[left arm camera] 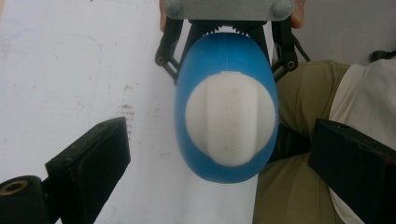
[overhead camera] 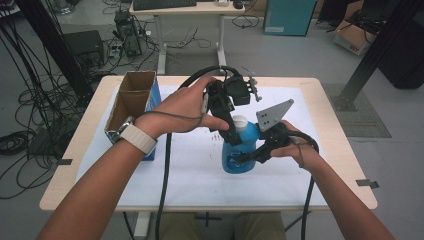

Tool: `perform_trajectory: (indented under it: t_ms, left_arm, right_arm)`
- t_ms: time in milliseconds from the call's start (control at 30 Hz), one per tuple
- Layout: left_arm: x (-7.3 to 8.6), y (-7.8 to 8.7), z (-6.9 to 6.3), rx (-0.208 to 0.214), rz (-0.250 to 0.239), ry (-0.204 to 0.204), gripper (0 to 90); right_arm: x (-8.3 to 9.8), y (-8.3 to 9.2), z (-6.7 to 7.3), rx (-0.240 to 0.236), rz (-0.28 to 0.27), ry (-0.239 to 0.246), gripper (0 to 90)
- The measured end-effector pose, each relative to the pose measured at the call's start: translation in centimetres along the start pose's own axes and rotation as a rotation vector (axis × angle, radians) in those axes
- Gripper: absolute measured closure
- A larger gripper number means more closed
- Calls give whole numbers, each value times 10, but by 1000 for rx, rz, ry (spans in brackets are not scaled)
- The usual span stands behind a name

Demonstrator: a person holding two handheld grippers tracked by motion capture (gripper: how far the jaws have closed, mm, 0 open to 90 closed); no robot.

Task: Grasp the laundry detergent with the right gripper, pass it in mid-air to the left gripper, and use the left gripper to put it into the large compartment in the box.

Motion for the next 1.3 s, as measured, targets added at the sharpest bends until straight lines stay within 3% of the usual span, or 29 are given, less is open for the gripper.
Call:
perform_trajectory:
  t_ms: [1300]
  left_arm:
    - [4,1,0,3,5,6,62]
  right_arm:
    - [0,-2,-2,-1,0,-6,423]
Point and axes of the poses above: each handheld gripper's, and its own axes: y roughly backward along the jaws, x roughly out of its underside, z roughly to its left, the point moved 6 cm from there along -y, roughly forward along the jaws, and after that the axes turned 2 degrees about z, right-handed, at the moved point
